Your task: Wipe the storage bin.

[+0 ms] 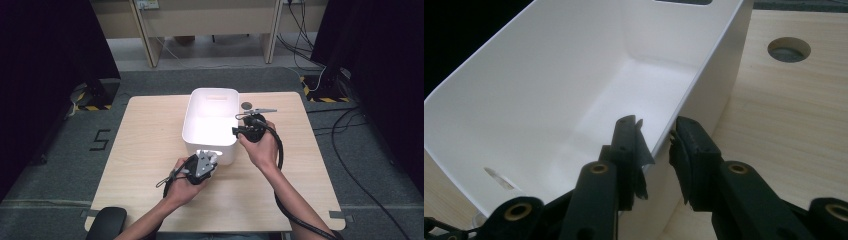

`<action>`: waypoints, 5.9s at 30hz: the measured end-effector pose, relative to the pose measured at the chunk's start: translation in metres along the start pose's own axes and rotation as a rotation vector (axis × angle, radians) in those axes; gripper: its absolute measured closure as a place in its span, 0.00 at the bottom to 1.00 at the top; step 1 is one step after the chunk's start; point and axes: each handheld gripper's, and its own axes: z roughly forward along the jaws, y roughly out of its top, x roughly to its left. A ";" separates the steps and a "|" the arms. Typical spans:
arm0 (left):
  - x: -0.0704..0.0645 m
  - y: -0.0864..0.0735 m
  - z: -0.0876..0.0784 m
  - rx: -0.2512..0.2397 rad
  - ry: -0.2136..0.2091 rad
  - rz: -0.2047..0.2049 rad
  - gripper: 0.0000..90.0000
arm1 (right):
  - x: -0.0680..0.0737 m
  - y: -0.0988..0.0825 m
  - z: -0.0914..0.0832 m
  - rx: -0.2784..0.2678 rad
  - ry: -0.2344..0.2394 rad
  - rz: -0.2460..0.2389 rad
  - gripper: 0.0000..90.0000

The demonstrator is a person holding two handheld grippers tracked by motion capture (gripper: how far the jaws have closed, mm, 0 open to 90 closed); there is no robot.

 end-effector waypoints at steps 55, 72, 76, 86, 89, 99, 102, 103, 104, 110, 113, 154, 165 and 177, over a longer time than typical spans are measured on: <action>-0.008 0.049 -0.011 -0.005 0.000 0.037 0.83 | 0.002 0.000 0.001 0.004 -0.006 0.001 0.80; -0.008 0.046 -0.006 0.003 -0.012 0.046 0.83 | -0.001 0.000 -0.003 0.021 0.019 0.027 0.80; -0.006 0.046 -0.005 0.005 -0.015 0.039 0.83 | -0.001 -0.001 -0.006 0.020 0.027 0.030 0.80; -0.002 0.044 -0.003 0.013 -0.008 0.028 0.83 | 0.002 -0.001 -0.004 0.020 0.028 0.042 0.80; -0.005 0.042 0.001 0.018 -0.008 0.032 0.83 | 0.003 -0.002 -0.004 0.016 0.024 0.038 0.80; -0.011 0.029 0.020 0.067 -0.031 0.026 0.83 | 0.003 -0.002 -0.003 0.014 0.023 0.038 0.80; -0.012 0.027 0.024 0.077 -0.029 0.034 0.83 | 0.003 -0.002 -0.003 0.014 0.023 0.036 0.80; -0.013 0.026 0.025 0.075 -0.027 0.035 0.83 | 0.003 -0.002 -0.003 0.013 0.023 0.036 0.80; -0.014 0.026 0.027 0.081 -0.027 0.037 0.83 | 0.003 -0.002 -0.003 0.013 0.023 0.038 0.80; -0.016 0.022 0.033 0.093 -0.027 0.052 0.83 | 0.003 -0.002 -0.003 0.012 0.021 0.035 0.80; -0.018 0.021 0.036 0.093 -0.029 0.042 0.83 | 0.003 -0.002 -0.003 0.011 0.023 0.038 0.80; -0.021 0.049 0.030 0.008 -0.031 0.033 0.83 | 0.003 -0.002 -0.002 0.010 0.024 0.035 0.80; -0.016 0.062 0.011 -0.029 0.001 0.032 0.83 | 0.003 -0.002 -0.002 0.011 0.022 0.033 0.80; -0.010 0.068 -0.001 -0.035 0.014 0.047 0.83 | 0.003 -0.002 -0.002 0.012 0.023 0.032 0.79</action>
